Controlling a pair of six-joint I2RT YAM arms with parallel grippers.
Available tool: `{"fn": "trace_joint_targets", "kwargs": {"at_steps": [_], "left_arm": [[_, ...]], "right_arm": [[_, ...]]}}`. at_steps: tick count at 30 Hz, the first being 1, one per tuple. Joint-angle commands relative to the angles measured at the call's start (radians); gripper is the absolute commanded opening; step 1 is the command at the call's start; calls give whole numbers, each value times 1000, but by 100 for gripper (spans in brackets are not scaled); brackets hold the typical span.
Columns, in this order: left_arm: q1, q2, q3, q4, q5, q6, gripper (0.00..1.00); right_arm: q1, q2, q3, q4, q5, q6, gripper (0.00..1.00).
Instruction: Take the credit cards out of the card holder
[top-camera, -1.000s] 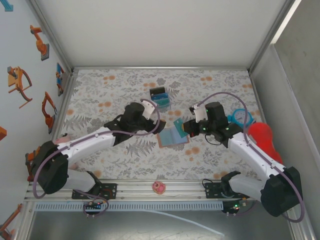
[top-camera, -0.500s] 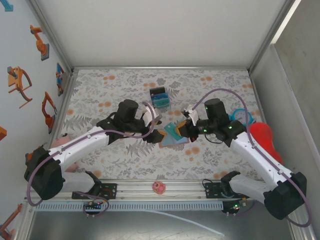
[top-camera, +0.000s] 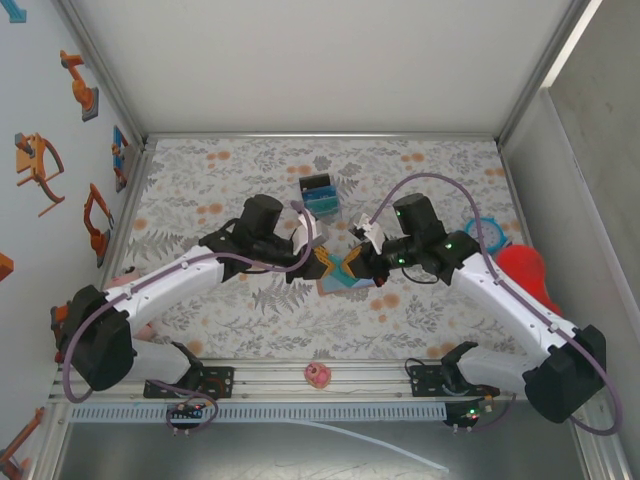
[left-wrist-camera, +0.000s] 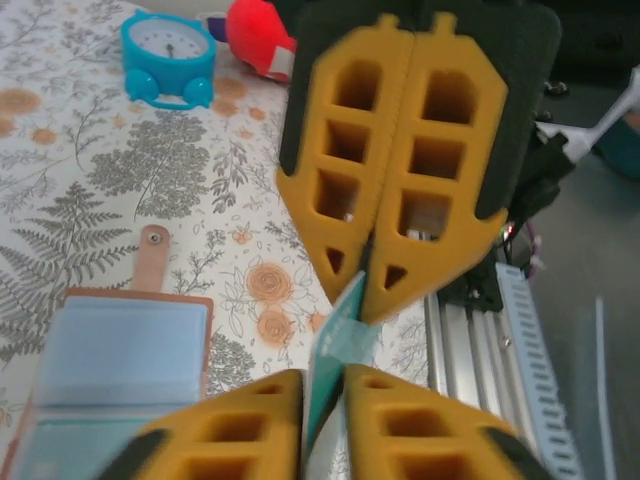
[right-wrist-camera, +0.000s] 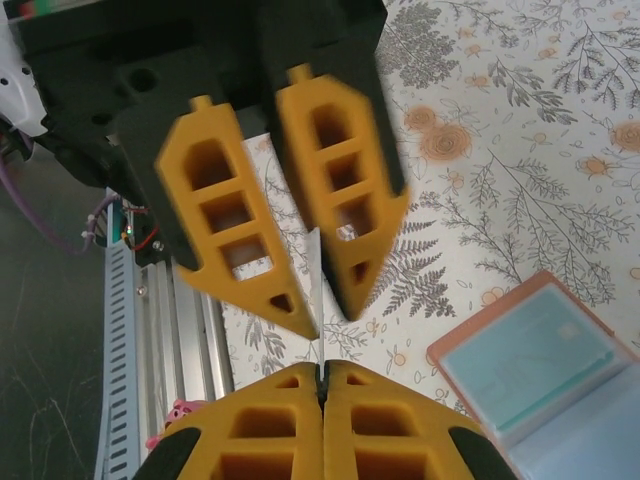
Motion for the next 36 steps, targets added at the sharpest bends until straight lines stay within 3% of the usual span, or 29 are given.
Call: {"fn": "trace_joint_targets", "kwargs": {"at_steps": [1,6,9,15,19,22,29,36], "left_arm": [[1,5,26,-30,44,33,0],[5,-15,1,-22,31,22,0],[8,-57,-37,3,-25,-3,0],[31,-224,-217,267,-185,-172,0],[34,-336,-344,478,-347,-331,0],[34,-397,-411,586,-403,-427,0],[32,-431,-477,788,-397,-600,0],[33,-389,-481,894,-367,-657,0]], "right_arm": [[10,8,45,-9,-27,-27,0],[10,0,33,36,55,14,2],[8,-36,0,103,130,72,27],[-1,-146,-81,272,294,242,37],[-17,-194,-168,463,250,401,40],[-19,-183,-233,633,187,518,43],[-19,-47,-289,987,15,723,44],[-13,54,-270,1127,-88,790,44]]}}
